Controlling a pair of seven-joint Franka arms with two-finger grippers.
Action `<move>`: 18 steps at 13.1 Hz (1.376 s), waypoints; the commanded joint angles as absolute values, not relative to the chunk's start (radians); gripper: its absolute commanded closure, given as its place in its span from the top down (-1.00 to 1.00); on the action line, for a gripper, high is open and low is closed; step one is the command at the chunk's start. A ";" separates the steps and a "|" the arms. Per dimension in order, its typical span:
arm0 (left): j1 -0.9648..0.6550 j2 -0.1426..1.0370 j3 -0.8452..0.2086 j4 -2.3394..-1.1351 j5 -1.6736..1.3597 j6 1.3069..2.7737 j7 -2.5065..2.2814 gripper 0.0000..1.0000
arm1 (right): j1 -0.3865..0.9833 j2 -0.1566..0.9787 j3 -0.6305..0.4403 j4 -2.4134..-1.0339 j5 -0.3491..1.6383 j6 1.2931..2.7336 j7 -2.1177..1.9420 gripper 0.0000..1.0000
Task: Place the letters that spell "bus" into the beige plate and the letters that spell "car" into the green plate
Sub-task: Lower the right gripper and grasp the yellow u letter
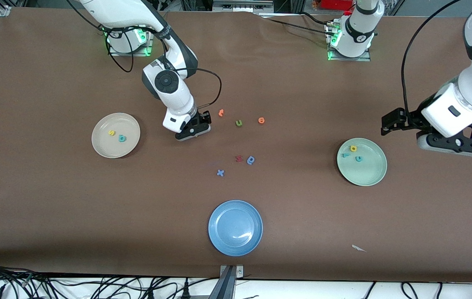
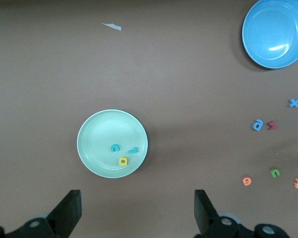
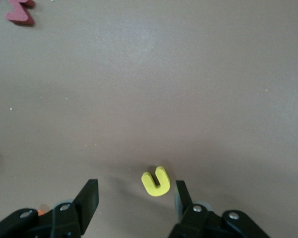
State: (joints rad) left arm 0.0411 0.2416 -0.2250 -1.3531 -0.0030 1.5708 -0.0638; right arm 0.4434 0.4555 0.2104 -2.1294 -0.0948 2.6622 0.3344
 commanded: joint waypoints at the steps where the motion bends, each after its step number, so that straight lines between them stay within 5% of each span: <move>1: -0.023 0.215 -0.153 -1.364 0.005 1.548 -0.043 1.00 | 0.456 0.482 0.202 -2.126 -0.181 2.709 0.351 0.42; 18: 0.006 0.216 -0.146 -1.381 -0.012 1.516 -0.006 1.00 | 0.440 0.489 0.180 -2.235 -0.267 2.849 0.267 0.43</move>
